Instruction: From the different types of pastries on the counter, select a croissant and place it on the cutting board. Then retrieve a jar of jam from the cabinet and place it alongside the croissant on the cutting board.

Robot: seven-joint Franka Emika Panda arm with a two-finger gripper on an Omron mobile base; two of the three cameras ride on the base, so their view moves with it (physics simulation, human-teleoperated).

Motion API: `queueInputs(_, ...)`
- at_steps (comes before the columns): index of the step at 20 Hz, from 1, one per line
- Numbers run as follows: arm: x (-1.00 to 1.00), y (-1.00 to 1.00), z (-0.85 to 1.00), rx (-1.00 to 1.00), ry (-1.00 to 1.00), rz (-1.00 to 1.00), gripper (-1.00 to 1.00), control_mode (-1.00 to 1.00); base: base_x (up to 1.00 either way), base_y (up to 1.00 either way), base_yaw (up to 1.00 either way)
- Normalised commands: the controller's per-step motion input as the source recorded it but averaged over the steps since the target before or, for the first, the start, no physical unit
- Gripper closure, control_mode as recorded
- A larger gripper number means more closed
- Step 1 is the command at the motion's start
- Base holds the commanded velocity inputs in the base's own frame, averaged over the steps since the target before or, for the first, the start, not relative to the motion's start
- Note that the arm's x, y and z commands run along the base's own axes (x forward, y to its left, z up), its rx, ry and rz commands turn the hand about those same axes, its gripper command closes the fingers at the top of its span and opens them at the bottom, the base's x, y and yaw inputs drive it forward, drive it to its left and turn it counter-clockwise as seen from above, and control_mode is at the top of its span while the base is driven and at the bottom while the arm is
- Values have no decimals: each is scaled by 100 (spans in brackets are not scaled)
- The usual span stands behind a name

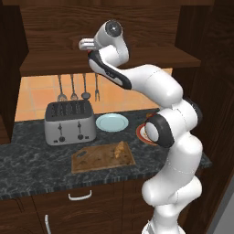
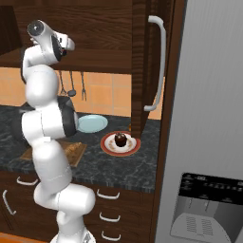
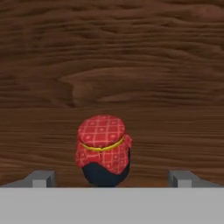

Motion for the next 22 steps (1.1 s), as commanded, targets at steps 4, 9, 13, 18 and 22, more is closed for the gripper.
queueInputs(4,26,30,-8,0,0,0,-100,-100,0,0,0)
queueInputs(9,28,22,-3,0,3,0,-100,-100,0,0,0)
queueInputs(13,24,11,-2,0,3,0,-100,-100,0,0,0)
queueInputs(18,21,10,-1,0,3,0,-100,-100,0,0,0)
queueInputs(22,12,8,-1,0,1,0,-100,-100,0,0,0)
